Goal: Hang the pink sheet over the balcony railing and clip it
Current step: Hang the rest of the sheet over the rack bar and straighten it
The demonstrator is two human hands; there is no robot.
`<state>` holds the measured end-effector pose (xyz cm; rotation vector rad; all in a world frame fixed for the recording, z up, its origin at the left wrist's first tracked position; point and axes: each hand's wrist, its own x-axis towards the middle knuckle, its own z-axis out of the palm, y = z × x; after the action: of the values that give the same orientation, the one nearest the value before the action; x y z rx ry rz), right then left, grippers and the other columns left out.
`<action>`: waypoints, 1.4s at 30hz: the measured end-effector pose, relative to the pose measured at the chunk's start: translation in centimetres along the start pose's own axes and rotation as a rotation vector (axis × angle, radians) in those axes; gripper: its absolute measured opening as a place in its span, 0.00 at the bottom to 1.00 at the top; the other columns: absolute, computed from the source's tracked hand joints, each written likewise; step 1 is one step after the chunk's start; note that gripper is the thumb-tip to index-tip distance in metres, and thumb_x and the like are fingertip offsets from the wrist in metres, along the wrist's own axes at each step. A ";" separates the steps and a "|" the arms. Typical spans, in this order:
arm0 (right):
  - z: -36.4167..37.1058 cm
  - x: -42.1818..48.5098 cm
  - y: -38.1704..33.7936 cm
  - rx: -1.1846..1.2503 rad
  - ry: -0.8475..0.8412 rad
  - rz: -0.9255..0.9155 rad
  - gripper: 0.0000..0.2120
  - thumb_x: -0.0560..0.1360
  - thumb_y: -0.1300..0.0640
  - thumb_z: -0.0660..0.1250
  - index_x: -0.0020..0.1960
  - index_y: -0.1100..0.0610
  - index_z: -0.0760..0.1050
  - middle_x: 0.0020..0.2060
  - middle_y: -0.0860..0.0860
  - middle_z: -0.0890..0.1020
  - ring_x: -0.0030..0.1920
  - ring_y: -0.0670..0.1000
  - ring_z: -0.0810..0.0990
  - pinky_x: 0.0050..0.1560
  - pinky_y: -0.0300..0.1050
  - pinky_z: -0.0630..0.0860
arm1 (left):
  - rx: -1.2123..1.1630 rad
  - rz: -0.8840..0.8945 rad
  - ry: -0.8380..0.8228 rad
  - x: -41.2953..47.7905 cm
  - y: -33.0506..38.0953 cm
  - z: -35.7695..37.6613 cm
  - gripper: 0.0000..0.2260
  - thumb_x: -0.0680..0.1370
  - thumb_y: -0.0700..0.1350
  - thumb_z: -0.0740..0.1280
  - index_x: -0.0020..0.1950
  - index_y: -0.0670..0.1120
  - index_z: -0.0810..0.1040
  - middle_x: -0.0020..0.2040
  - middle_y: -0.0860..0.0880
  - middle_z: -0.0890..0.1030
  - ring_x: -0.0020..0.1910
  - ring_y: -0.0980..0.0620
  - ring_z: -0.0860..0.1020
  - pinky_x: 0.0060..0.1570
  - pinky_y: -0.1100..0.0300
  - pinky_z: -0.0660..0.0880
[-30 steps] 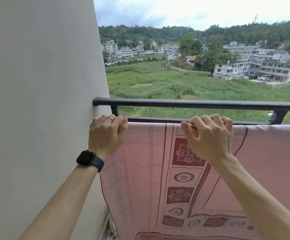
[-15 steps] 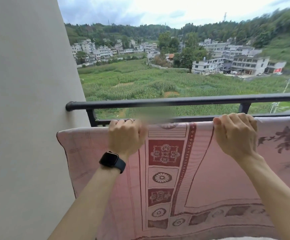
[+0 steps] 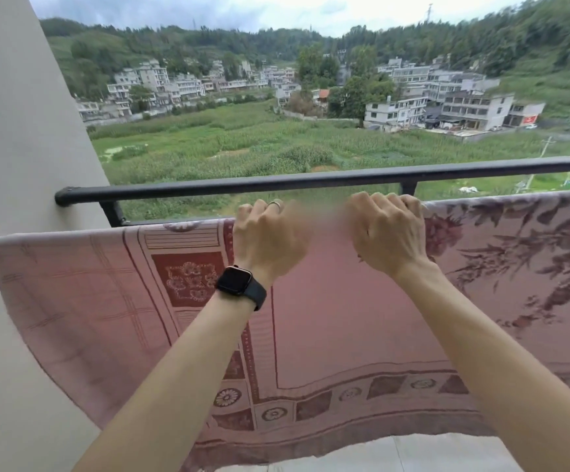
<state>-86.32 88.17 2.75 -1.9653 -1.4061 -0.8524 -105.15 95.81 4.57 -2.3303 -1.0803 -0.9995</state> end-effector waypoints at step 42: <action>-6.1 -2.2 48.6 -0.056 0.225 0.077 0.25 0.82 0.38 0.49 0.47 0.51 0.79 0.44 0.48 0.80 0.51 0.53 0.75 0.61 0.54 0.62 | -0.032 -0.366 0.013 11.6 40.2 5.5 0.19 0.79 0.58 0.56 0.43 0.49 0.82 0.38 0.44 0.83 0.44 0.42 0.79 0.54 0.47 0.69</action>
<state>-41.43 68.49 0.83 -1.8847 -1.1819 -1.0512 -66.35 79.53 7.64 -2.1903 -1.5328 -1.1627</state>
